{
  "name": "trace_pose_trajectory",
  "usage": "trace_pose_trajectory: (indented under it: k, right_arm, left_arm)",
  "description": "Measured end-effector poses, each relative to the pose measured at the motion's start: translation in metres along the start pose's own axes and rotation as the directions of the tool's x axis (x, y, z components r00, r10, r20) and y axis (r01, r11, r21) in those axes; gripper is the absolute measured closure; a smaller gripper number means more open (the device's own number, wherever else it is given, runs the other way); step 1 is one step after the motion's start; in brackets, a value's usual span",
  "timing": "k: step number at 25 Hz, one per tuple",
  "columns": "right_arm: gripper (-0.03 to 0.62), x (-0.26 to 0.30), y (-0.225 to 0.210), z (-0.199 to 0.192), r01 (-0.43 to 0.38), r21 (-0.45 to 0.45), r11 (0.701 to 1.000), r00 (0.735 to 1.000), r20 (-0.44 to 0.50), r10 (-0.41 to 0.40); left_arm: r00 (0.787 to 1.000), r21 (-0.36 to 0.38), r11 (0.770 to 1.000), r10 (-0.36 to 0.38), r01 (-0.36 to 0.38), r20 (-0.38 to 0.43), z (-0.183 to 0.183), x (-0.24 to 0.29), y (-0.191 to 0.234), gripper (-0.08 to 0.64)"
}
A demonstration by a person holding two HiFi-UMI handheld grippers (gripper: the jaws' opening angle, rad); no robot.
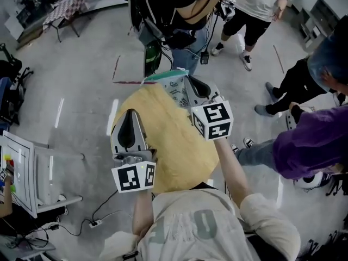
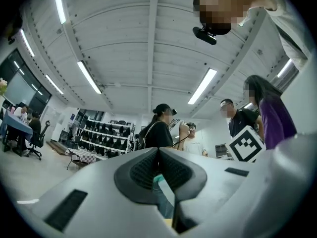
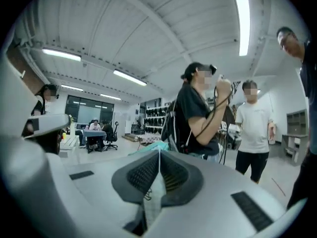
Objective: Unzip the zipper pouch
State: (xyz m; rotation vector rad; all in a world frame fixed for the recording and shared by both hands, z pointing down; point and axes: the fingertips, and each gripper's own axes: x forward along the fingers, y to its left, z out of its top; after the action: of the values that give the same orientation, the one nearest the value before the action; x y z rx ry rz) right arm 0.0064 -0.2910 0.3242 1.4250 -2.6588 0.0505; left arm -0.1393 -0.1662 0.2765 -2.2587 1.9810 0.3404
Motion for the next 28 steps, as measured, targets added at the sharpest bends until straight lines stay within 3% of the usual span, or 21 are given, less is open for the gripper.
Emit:
trace_pose_trajectory:
  k: [4,9,18,21,23,25,26,28]
  right_arm:
    - [0.56,-0.043,0.011,0.047,0.036,-0.062,0.997,0.986,0.164,-0.025]
    - [0.56,-0.091,0.034,0.069,0.051,-0.104,0.993,0.954,0.298,-0.018]
    - [0.56,-0.127,0.062,0.073,-0.016,-0.155,0.988,0.945,0.32,0.066]
    - [0.56,-0.131,0.066,0.075,-0.038,-0.174,0.984,0.944,0.317,0.092]
    - [0.56,-0.133,0.07,0.08,-0.051,-0.188,0.981,0.936,0.334,0.113]
    - [0.56,-0.136,0.073,0.083,-0.072,-0.214,0.974,0.931,0.336,0.143]
    - [0.56,-0.137,0.075,0.084,-0.086,-0.231,0.969,0.931,0.327,0.161]
    - [0.56,-0.14,0.08,0.084,-0.125,-0.263,0.957,0.93,0.305,0.205]
  left_arm:
    - [0.999,-0.005,1.0,-0.025,0.025,0.037,0.022,-0.007,-0.01,0.532]
    - [0.995,0.033,0.997,-0.066,0.064,0.069,0.042,-0.017,-0.028,0.531]
    - [0.988,0.202,0.972,-0.135,0.117,0.075,0.062,-0.025,-0.049,0.531]
    - [0.979,0.277,0.944,-0.199,0.181,0.037,0.065,-0.022,-0.056,0.531]
    - [0.956,0.346,0.896,-0.294,0.277,-0.004,0.067,-0.019,-0.064,0.531]
    - [0.911,0.429,0.814,-0.41,0.391,-0.051,0.072,-0.016,-0.076,0.53]
    - [0.88,0.479,0.756,-0.469,0.446,-0.079,0.074,-0.016,-0.083,0.529]
    - [0.807,0.578,0.612,-0.572,0.54,-0.148,0.074,-0.017,-0.097,0.529]
